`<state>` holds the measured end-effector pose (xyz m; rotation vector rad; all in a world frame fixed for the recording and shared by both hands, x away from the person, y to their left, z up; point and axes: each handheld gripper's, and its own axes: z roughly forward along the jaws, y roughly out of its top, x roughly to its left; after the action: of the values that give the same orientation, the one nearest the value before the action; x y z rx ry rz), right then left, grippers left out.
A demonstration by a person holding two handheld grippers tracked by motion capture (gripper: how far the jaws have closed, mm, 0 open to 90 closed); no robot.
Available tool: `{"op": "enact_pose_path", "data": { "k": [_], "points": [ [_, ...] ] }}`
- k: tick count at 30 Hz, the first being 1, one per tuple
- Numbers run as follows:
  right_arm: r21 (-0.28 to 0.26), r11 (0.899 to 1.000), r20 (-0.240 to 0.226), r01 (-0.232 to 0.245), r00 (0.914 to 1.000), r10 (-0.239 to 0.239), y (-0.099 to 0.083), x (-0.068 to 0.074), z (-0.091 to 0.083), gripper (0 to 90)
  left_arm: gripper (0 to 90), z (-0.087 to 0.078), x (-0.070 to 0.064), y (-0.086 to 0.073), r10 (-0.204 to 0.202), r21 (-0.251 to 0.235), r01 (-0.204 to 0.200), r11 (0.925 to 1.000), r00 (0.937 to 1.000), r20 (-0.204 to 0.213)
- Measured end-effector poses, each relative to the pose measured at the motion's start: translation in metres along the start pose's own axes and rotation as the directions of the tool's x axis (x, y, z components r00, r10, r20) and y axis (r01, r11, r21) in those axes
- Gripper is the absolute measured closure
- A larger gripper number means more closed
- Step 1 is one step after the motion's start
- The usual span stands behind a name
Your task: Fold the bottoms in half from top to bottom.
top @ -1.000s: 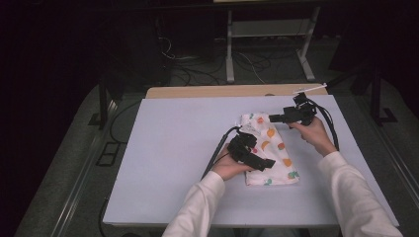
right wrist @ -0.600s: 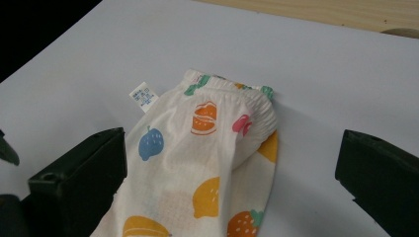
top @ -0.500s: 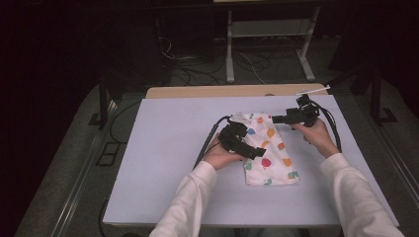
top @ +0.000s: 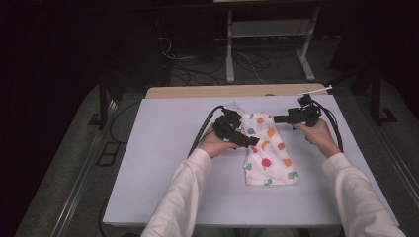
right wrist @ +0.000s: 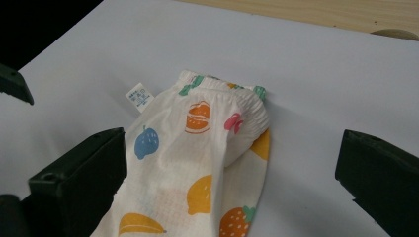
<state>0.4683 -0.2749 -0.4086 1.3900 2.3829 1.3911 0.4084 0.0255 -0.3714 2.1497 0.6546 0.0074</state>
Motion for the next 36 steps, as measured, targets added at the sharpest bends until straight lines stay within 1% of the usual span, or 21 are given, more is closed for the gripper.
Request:
{"op": "enact_pose_path", "data": {
  "k": [2, 8, 10, 13, 15, 17, 19, 21, 23, 25, 27, 30, 34, 36],
  "points": [
    [0.003, 1.000, -0.001, -0.001, 1.0000, 0.001, 0.000, -0.001, 0.000, 0.0, 1.3, -0.001, 0.004, 0.003, 0.003, 0.000, -0.003, 1.0000, 1.0000, -0.003],
    [0.016, 1.000, -0.003, -0.012, 0.9999, 0.012, 0.000, -0.002, 0.002, 0.0, 1.3, -0.002, 0.017, 0.010, -0.010, -0.010, 0.010, 0.9999, 0.9999, -0.003],
    [0.012, 1.000, -0.006, -0.013, 0.9999, 0.013, 0.000, -0.002, 0.003, 0.0, 1.4, -0.001, 0.022, 0.012, -0.012, -0.010, 0.012, 0.9999, 0.9999, -0.004],
    [0.005, 1.000, -0.006, -0.019, 0.9998, 0.019, 0.000, -0.002, 0.002, 0.0, 1.4, 0.001, 0.030, 0.013, -0.025, -0.016, 0.025, 0.9996, 0.9997, -0.003],
    [-0.001, 1.000, -0.009, -0.025, 0.9997, 0.025, 0.000, -0.002, 0.002, 0.0, 1.4, 0.003, 0.034, 0.014, -0.032, -0.018, 0.032, 0.9993, 0.9994, -0.011],
    [-0.005, 1.000, -0.009, -0.025, 0.9997, 0.025, 0.000, -0.003, 0.002, 0.0, 1.4, 0.006, 0.039, 0.013, -0.045, -0.032, 0.044, 0.9985, 0.9988, -0.018],
    [-0.008, 1.000, -0.011, -0.029, 0.9995, 0.028, 0.001, -0.003, 0.002, 0.0, 1.4, 0.008, 0.044, 0.013, -0.057, -0.039, 0.057, 0.9976, 0.9983, -0.012],
    [-0.006, 0.999, -0.012, -0.035, 0.9993, 0.035, 0.000, -0.004, 0.003, 0.0, 1.4, 0.012, 0.049, 0.011, -0.072, -0.045, 0.071, 0.9965, 0.9974, -0.011],
    [0.001, 0.999, -0.010, -0.039, 0.9992, 0.039, 0.000, -0.004, 0.006, 0.0, 1.4, 0.015, 0.056, 0.010, -0.083, -0.038, 0.083, 0.9958, 0.9965, -0.010],
    [0.009, 0.999, -0.011, -0.040, 0.9991, 0.040, 0.000, -0.005, 0.008, 0.0, 1.5, 0.017, 0.062, 0.008, -0.103, -0.041, 0.103, 0.9939, 0.9945, -0.018],
    [0.018, 0.999, -0.012, -0.043, 0.9990, 0.043, -0.001, -0.006, 0.011, 0.0, 1.8, 0.019, 0.066, 0.007, -0.108, -0.031, 0.107, 0.9937, 0.9941, -0.015],
    [0.028, 0.998, -0.007, -0.057, 0.9984, 0.057, -0.002, -0.008, 0.015, 0.0, 1.7, 0.021, 0.071, 0.006, -0.118, -0.031, 0.117, 0.9926, 0.9930, -0.013],
    [0.034, 0.996, -0.003, -0.082, 0.9966, 0.083, -0.003, -0.011, 0.020, 0.0, 1.8, 0.025, 0.080, 0.001, -0.155, -0.033, 0.154, 0.9875, 0.9877, -0.023],
    [0.051, 0.995, 0.014, -0.083, 0.9965, 0.082, -0.004, -0.013, 0.024, 0.0, 1.8, 0.029, 0.084, -0.001, -0.164, -0.021, 0.164, 0.9863, 0.9859, -0.031]
  ]
}}
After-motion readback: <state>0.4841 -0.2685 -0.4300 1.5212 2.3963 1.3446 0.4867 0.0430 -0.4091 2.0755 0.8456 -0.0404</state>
